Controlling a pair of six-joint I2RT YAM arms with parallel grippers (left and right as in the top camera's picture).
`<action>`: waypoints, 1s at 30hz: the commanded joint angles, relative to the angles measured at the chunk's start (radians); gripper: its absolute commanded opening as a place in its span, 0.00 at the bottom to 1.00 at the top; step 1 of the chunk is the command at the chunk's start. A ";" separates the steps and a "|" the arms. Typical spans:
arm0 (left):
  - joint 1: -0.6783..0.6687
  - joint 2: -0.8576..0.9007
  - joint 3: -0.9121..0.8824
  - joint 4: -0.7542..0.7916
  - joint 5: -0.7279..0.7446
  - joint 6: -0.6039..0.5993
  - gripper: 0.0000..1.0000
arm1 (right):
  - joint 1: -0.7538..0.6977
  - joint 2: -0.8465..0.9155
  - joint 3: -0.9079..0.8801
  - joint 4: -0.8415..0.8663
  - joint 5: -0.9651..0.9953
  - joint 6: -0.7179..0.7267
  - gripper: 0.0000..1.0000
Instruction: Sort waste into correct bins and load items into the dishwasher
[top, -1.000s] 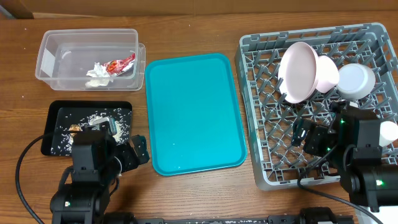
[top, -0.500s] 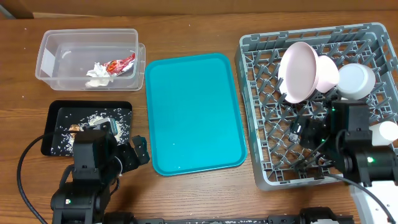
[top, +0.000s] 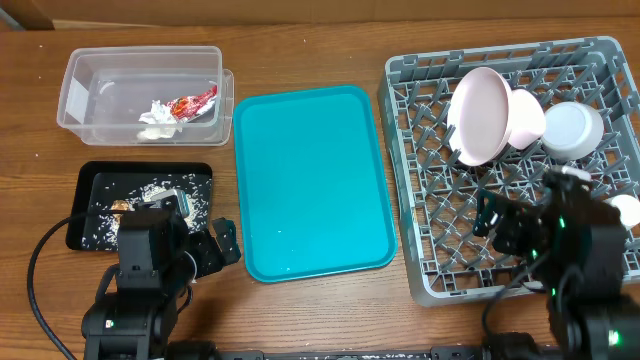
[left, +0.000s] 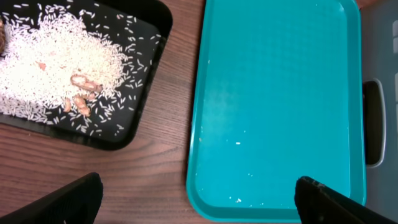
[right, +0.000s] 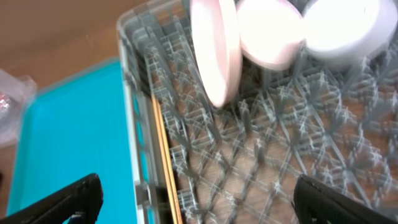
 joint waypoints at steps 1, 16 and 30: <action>-0.001 -0.001 -0.008 0.001 0.008 -0.016 1.00 | 0.021 -0.111 -0.122 0.095 0.008 -0.041 1.00; -0.001 -0.001 -0.008 0.001 0.008 -0.016 1.00 | 0.095 -0.654 -0.533 0.406 0.000 -0.044 1.00; -0.001 -0.001 -0.008 0.001 0.008 -0.016 1.00 | 0.032 -0.655 -0.684 0.713 -0.097 -0.179 1.00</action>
